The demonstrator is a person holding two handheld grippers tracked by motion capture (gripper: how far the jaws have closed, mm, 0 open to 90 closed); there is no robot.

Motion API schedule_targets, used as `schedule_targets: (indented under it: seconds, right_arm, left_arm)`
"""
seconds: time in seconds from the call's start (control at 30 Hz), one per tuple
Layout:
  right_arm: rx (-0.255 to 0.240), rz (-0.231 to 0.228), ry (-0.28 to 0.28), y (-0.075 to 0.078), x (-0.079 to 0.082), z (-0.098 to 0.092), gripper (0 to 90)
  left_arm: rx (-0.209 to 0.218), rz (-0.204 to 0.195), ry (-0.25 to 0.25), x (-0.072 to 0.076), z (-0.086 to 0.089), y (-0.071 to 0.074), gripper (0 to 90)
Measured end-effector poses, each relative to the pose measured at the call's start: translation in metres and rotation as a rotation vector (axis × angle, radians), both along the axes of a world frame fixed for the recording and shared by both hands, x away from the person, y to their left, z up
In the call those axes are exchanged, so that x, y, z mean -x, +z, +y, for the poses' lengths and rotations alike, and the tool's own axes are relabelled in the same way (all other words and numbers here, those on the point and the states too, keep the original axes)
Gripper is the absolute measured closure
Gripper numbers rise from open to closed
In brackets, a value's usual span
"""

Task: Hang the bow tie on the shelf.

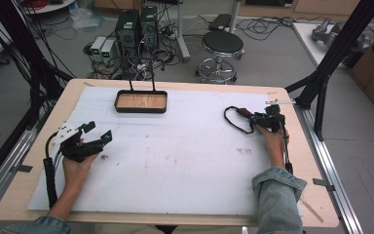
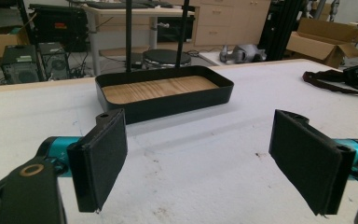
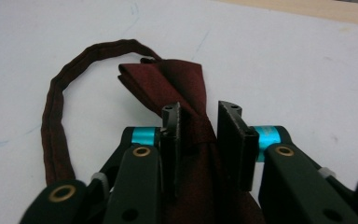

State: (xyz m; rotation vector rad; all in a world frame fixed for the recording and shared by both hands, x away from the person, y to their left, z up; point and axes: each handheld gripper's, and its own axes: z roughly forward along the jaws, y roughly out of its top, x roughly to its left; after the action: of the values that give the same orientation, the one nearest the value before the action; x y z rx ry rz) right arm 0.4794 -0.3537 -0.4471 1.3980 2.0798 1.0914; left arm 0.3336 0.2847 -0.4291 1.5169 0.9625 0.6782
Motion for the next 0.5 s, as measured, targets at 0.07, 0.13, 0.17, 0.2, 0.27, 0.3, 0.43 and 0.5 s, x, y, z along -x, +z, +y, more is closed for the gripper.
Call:
schedule_targets:
  seconds: [0.07,0.13,0.17,0.2,0.27,0.3,0.43,0.5]
  right_arm:
    - [0.011,0.003,0.007,0.000,0.000,0.001,74.4]
    - [0.017,0.002,0.007,0.001,0.000,0.002,75.2]
    - [0.024,-0.002,0.006,0.002,0.000,0.003,75.7]
    - [0.029,-0.002,0.009,0.003,0.001,0.004,75.9]
    - [0.037,-0.015,0.009,0.006,0.002,0.006,76.3]
    - [0.037,-0.024,0.010,0.008,0.003,0.007,76.4]
    - [0.024,-0.086,0.026,0.020,0.007,0.014,76.5]
    - [0.019,-0.113,0.036,0.026,0.009,0.018,76.6]
  left_arm:
    - [-0.001,0.001,0.000,0.000,0.000,0.000,19.6]
    - [-0.001,0.002,0.000,0.000,0.000,0.000,19.6]
    - [-0.001,0.001,0.000,0.000,0.000,0.000,19.6]
    - [0.001,0.001,0.000,0.000,0.000,0.000,19.6]
    - [0.001,0.001,0.000,0.000,0.000,0.000,19.6]
    - [0.000,0.002,0.000,0.000,0.000,0.000,19.6]
    - [0.000,0.004,-0.002,0.000,0.000,0.000,19.6]
    - [0.000,0.003,-0.002,0.000,0.000,0.000,19.6]
